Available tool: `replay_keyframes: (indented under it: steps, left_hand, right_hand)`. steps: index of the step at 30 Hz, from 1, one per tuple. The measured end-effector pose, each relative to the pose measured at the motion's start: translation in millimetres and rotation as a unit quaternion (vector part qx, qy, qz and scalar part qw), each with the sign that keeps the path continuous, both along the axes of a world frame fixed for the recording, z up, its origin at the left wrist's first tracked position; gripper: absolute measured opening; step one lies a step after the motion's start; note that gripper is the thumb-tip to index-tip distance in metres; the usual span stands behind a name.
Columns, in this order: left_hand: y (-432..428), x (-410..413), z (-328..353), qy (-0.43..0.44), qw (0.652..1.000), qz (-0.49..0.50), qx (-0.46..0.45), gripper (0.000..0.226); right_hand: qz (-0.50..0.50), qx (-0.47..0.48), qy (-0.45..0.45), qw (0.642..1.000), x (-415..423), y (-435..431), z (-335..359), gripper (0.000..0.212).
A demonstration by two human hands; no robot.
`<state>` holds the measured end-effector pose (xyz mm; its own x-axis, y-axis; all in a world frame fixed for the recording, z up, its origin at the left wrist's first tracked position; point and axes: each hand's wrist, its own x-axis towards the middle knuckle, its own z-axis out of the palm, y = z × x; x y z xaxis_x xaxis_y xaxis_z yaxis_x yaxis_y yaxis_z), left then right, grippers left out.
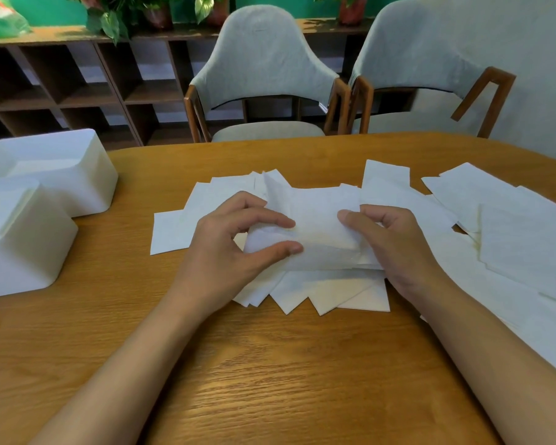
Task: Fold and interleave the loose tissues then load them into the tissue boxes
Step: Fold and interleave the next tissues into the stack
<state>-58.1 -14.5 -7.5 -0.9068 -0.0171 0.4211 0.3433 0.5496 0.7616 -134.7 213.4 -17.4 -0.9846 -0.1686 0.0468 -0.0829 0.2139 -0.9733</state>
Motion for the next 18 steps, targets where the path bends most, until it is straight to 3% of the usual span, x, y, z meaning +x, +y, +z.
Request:
replay_keyframes:
  steps: [8, 12, 15, 18]
  left_hand:
    - [1.3, 1.0, -1.7, 0.023, 0.997, 0.001, -0.074, 0.008]
    - [4.1, 5.3, 3.5, 0.074, 0.991, 0.027, -0.113, 0.012]
    - [5.7, 8.2, 10.6, 0.065, 0.997, -0.013, -0.034, 0.014]
    - [5.8, 9.6, 14.5, -0.022, 0.993, -0.056, 0.103, 0.013]
  right_hand:
    - [-0.004, 0.013, 0.003, 1.000, 3.1, -2.2, 4.7, 0.016]
    - [-0.022, 0.012, 0.004, 1.000, 4.5, -3.5, 8.6, 0.029]
    - [-0.033, 0.040, 0.043, 0.998, 3.3, -1.7, 10.6, 0.036]
    - [0.031, 0.095, 0.142, 0.985, 4.2, -1.3, 8.4, 0.024]
